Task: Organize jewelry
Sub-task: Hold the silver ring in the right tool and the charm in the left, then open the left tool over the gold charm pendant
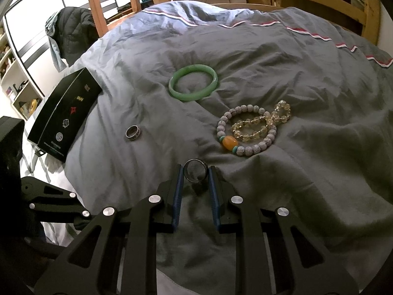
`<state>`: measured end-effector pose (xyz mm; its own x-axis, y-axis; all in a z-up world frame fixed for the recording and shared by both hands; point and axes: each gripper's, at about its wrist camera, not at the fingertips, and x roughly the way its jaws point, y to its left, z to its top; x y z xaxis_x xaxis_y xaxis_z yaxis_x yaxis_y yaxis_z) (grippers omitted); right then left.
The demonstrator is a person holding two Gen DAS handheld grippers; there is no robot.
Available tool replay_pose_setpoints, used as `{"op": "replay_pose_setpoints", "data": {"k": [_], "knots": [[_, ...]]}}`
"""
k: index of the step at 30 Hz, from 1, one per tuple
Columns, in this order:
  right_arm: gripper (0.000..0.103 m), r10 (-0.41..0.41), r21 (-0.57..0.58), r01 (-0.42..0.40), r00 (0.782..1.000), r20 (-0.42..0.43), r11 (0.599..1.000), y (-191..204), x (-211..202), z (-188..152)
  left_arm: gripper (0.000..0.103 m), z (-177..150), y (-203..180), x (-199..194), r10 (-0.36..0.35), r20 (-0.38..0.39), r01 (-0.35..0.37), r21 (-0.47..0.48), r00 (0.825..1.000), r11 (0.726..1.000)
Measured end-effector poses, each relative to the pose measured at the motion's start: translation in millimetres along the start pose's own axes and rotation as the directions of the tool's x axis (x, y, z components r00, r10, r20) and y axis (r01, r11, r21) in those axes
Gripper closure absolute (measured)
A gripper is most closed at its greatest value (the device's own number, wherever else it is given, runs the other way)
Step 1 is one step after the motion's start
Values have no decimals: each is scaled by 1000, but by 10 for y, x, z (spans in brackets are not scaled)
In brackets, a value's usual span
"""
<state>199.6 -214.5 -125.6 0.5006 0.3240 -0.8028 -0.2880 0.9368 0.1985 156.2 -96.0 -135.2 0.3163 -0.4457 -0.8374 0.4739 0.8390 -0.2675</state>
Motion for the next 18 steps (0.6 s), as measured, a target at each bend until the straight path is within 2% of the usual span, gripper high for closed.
{"op": "replay_pose_setpoints", "data": {"k": [7, 9, 11, 13, 14, 15, 18], "knots": [[82, 7, 3, -7, 1000, 16, 1000, 11, -47, 40, 99, 32, 21, -105, -15, 33, 15, -14, 999, 1000], [82, 9, 4, -9, 1000, 21, 1000, 20, -69, 43, 99, 27, 32, -106, -23, 28, 24, -21, 999, 1000], [82, 13, 5, -13, 1000, 21, 1000, 29, -84, 30, 99, 8, 5, -69, -1, 10, 1, -13, 1000, 1000], [82, 12, 3, -12, 1000, 16, 1000, 38, -73, 18, 90, -21, -32, -34, 16, -2, -16, -1, 1000, 1000], [82, 12, 2, -12, 1000, 14, 1000, 39, -70, 13, 73, -24, -47, -23, 28, -1, -28, 7, 1000, 1000], [82, 12, 0, -13, 1000, 12, 1000, 42, -62, 13, 64, -25, -70, -15, 43, 9, -43, 20, 999, 999], [82, 12, -2, -12, 1000, 12, 1000, 48, -51, 17, 64, -23, -50, 13, 37, 6, -37, 21, 999, 999]]}}
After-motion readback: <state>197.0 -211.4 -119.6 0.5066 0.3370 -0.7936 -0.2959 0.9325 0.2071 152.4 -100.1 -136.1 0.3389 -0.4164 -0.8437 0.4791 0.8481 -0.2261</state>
